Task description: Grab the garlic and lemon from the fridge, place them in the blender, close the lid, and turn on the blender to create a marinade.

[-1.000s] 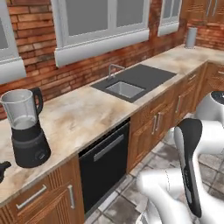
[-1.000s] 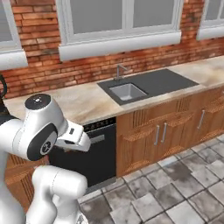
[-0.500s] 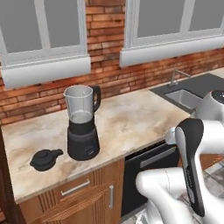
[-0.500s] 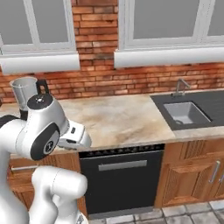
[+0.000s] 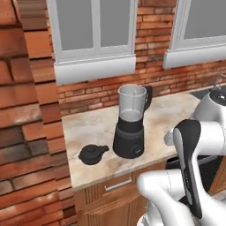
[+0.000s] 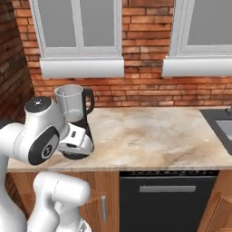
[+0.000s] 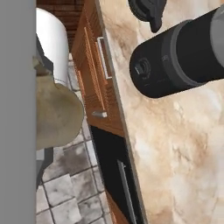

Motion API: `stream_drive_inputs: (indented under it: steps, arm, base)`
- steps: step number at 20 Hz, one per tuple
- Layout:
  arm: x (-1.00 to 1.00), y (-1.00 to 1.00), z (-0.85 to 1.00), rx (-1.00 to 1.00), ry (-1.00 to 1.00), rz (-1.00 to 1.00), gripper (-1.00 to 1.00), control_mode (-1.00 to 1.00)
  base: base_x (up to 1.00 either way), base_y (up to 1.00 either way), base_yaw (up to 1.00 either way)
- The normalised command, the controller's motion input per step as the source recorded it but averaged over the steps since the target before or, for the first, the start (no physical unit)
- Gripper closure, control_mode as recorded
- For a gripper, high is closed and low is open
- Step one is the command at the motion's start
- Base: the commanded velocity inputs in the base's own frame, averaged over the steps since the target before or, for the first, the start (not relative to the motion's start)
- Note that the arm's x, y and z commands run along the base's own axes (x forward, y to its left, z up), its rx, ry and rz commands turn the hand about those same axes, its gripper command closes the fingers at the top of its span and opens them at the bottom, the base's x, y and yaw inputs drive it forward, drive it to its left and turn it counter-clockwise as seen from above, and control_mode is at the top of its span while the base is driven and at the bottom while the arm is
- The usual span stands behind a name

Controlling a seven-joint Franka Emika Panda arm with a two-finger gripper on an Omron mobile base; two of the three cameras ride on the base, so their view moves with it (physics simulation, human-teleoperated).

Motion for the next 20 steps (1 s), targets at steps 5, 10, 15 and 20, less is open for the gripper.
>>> stream_drive_inputs:
  steps: [5,10,15,20]
  arm:
    - [0.00,0.00,0.00,0.00,0.00,0.00,1.00,1.00]
    - [0.00,0.00,0.00,0.00,0.00,0.00,1.00,1.00]
    - [0.00,0.00,0.00,0.00,0.00,0.00,1.00,1.00]
    - [0.16,0.00,0.07,0.00,-0.02,0.00,1.00,-1.00]
  base:
    - [0.21,-0.29,0.53]
    - [0.20,-0.03,0.38]
    - [0.07,0.00,0.02]
    - [0.06,0.00,0.00]
